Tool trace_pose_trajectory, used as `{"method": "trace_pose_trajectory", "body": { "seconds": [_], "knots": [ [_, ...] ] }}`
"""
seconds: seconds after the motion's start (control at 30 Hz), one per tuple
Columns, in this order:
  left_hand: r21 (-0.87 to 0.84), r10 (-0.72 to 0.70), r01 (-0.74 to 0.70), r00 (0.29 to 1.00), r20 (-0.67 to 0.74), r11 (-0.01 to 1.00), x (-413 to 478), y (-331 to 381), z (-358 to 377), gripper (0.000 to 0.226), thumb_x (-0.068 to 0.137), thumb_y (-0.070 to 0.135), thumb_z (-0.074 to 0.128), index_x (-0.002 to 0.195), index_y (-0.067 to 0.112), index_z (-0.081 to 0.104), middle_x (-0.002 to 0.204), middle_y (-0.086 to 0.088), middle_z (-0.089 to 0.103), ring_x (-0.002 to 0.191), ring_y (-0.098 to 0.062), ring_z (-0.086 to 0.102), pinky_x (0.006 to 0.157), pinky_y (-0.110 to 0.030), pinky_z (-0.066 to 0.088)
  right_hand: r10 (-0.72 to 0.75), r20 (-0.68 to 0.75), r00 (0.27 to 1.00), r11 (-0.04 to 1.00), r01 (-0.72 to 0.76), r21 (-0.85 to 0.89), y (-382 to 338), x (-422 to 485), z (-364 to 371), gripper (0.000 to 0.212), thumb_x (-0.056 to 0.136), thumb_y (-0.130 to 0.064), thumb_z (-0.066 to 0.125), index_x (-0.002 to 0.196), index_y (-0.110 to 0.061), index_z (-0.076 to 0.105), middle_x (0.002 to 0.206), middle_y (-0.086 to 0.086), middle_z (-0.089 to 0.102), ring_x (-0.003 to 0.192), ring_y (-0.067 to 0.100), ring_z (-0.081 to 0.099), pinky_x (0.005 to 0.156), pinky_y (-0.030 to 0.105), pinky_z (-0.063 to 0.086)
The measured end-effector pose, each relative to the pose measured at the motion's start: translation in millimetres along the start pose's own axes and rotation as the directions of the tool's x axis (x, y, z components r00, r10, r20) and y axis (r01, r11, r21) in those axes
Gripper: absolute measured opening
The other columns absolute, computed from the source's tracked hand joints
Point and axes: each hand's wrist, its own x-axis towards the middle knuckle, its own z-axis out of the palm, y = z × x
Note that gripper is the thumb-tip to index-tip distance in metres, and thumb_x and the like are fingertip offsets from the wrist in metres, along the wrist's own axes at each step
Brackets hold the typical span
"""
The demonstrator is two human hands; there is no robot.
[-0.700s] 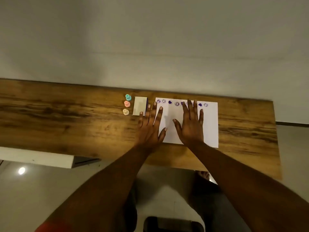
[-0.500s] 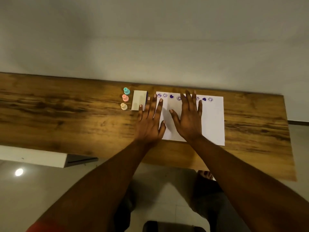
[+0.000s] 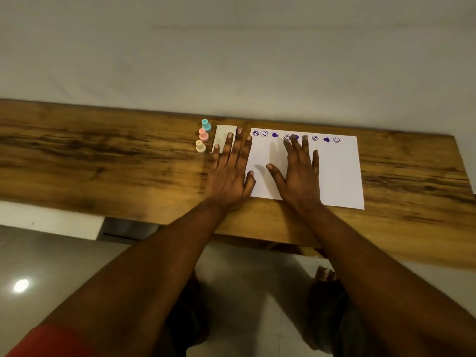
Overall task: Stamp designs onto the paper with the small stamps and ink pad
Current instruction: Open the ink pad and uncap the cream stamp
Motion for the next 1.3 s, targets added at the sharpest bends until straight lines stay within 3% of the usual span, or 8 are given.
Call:
{"method": "trace_pose_trajectory", "body": {
  "seconds": [0.27, 0.4, 0.6, 0.83, 1.0, 1.17, 1.3],
  "knots": [
    [0.011, -0.172, 0.171, 0.983, 0.059, 0.985, -31.7, -3.7, -12.4, 0.079, 0.103, 0.050, 0.031, 0.168, 0.020, -0.002, 0.176, -0.008, -0.007, 0.162, -0.027, -0.008, 0.128, -0.056, 0.003, -0.092, 0.126, 0.988, 0.996, 0.091, 0.017, -34.8, 2.5, 8.2, 0.086, 0.096, -0.074, 0.023, 0.164, -0.021, 0.019, 0.173, 0.001, 0.012, 0.160, 0.020, 0.000, 0.128, 0.051, -0.002],
    [-0.022, -0.246, 0.248, 0.967, 0.071, 0.969, -38.5, -12.5, -10.8, 0.079, 0.102, 0.051, 0.028, 0.169, 0.018, 0.004, 0.177, -0.010, -0.002, 0.162, -0.028, -0.003, 0.129, -0.054, -0.002, -0.172, 0.153, 0.973, 0.985, 0.169, 0.028, -57.7, 18.2, 15.0, 0.082, 0.098, -0.070, 0.020, 0.164, -0.021, 0.019, 0.172, 0.000, 0.014, 0.160, 0.018, 0.005, 0.128, 0.049, -0.003],
    [-0.072, -0.336, 0.340, 0.940, 0.064, 0.938, -49.8, -20.8, -3.3, 0.081, 0.099, 0.055, 0.018, 0.169, 0.017, 0.003, 0.176, -0.009, 0.001, 0.162, -0.025, -0.004, 0.129, -0.054, 0.001, -0.301, 0.214, 0.929, 0.953, 0.303, 0.022, -70.9, 38.4, 21.7, 0.060, 0.107, -0.046, 0.038, 0.162, -0.022, 0.028, 0.170, 0.001, 0.022, 0.158, 0.020, 0.016, 0.127, 0.052, 0.007],
    [-0.065, -0.331, 0.338, 0.938, 0.100, 0.939, -48.9, -27.3, -3.0, 0.079, 0.099, 0.052, 0.021, 0.168, 0.018, 0.010, 0.176, -0.008, 0.007, 0.162, -0.023, -0.002, 0.130, -0.053, 0.000, -0.351, 0.316, 0.881, 0.920, 0.387, -0.056, -73.8, 47.1, 26.4, 0.053, 0.110, -0.036, 0.035, 0.161, -0.025, 0.030, 0.172, -0.001, 0.015, 0.160, 0.020, 0.008, 0.127, 0.048, 0.003],
    [-0.076, -0.345, 0.354, 0.932, 0.112, 0.932, -52.3, -31.3, -1.0, 0.080, 0.098, 0.052, 0.022, 0.168, 0.017, 0.006, 0.177, -0.006, 0.002, 0.162, -0.022, -0.005, 0.130, -0.051, -0.001, -0.355, 0.338, 0.871, 0.917, 0.395, -0.054, -74.0, 50.6, 21.4, 0.049, 0.110, -0.032, 0.036, 0.158, -0.026, 0.038, 0.168, -0.002, 0.029, 0.158, 0.019, 0.016, 0.128, 0.046, 0.009],
    [-0.049, -0.397, 0.407, 0.907, 0.141, 0.912, -58.3, -38.0, -2.1, 0.096, 0.094, 0.074, 0.024, 0.168, 0.017, -0.001, 0.177, -0.006, 0.002, 0.162, -0.023, -0.005, 0.130, -0.050, -0.005, -0.378, 0.375, 0.847, 0.899, 0.433, -0.072, -85.8, 42.7, 12.2, 0.045, 0.109, -0.027, 0.042, 0.153, -0.029, 0.046, 0.164, -0.001, 0.039, 0.155, 0.023, 0.026, 0.124, 0.043, 0.023],
    [0.003, -0.398, 0.402, 0.906, 0.146, 0.916, -68.1, -45.9, -6.3, 0.109, 0.089, 0.088, 0.027, 0.168, 0.016, 0.007, 0.176, -0.006, 0.013, 0.162, -0.024, 0.004, 0.130, -0.050, -0.003, -0.422, 0.445, 0.790, 0.853, 0.512, -0.100, -100.6, 29.5, 8.5, 0.050, 0.103, -0.031, 0.055, 0.152, -0.031, 0.048, 0.160, 0.002, 0.042, 0.151, 0.026, 0.030, 0.120, 0.044, 0.031]
  ]
}}
